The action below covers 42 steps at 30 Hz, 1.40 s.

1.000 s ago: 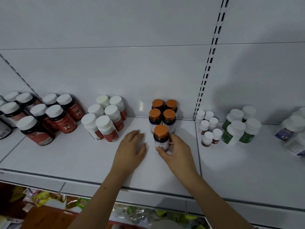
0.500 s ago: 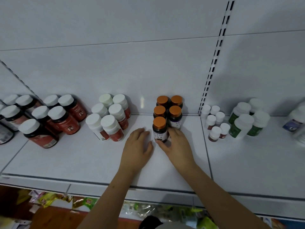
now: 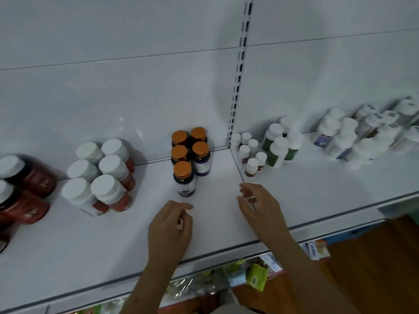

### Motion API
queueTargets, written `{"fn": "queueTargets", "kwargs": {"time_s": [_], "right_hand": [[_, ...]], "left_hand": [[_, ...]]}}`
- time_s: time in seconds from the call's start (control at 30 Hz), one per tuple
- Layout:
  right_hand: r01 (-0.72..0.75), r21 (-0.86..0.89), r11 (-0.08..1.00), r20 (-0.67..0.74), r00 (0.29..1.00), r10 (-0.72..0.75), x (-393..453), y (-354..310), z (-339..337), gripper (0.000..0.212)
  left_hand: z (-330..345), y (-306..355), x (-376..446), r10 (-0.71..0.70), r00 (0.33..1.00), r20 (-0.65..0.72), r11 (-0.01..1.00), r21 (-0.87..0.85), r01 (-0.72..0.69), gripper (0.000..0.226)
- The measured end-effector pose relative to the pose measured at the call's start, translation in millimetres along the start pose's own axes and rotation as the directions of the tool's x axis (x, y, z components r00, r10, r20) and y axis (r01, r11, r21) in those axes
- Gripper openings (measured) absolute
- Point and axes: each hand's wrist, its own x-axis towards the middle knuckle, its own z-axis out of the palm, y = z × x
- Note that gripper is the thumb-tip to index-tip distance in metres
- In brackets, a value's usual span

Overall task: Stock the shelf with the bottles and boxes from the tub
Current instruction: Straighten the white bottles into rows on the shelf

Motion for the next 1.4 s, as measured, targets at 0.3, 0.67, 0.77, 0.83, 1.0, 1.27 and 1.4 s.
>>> {"fn": "queueTargets", "kwargs": {"time_s": [0.3, 0.67, 0.77, 0.83, 1.0, 1.27, 1.4], "right_hand": [[-0.121, -0.041, 0.992, -0.350, 0.931, 0.099, 8.5, 26.4, -67.9, 0.029], [0.163, -0.348, 0.923, -0.168, 0.958, -0.233, 137.0, 45.3, -100.4, 0.067], [0.102, -0.343, 0.934, -0.045, 0.991, -0.125, 159.3, 57.4, -102.5, 0.075], [0.126, -0.398, 0.908, 0.010, 0.991, -0.133, 167.5, 60.6, -101.7, 0.066], [0.188, -0.493, 0.849, 0.004, 0.977, -0.214, 171.7, 71.2, -99.6, 0.054], [0.426, -0.314, 0.849, 0.017, 0.896, -0.443, 171.6, 42.4, -103.6, 0.036], [0.339, -0.507, 0.793, 0.345, 0.923, -0.173, 200.7, -4.6, -92.5, 0.013]], "left_hand": [[57.5, 71.9, 30.7, 0.101, 0.977, 0.185, 0.957, -0.288, -0.045, 0.025], [115.7, 101.9, 106.2, 0.024, 0.998, 0.059, 0.992, -0.126, -0.016, 0.036], [130.6, 112.3, 124.5, -0.007, 0.996, 0.090, 0.997, -0.074, 0.013, 0.043], [138.9, 112.0, 131.2, -0.035, 0.994, 0.104, 0.999, -0.006, 0.036, 0.053], [143.6, 106.9, 124.9, -0.113, 0.987, 0.111, 0.993, 0.046, 0.109, 0.061], [135.6, 100.5, 142.1, -0.264, 0.964, 0.032, 0.965, -0.002, 0.264, 0.037], [141.6, 94.2, 174.4, -0.357, 0.932, 0.060, 0.932, 0.091, 0.351, 0.026]]}}
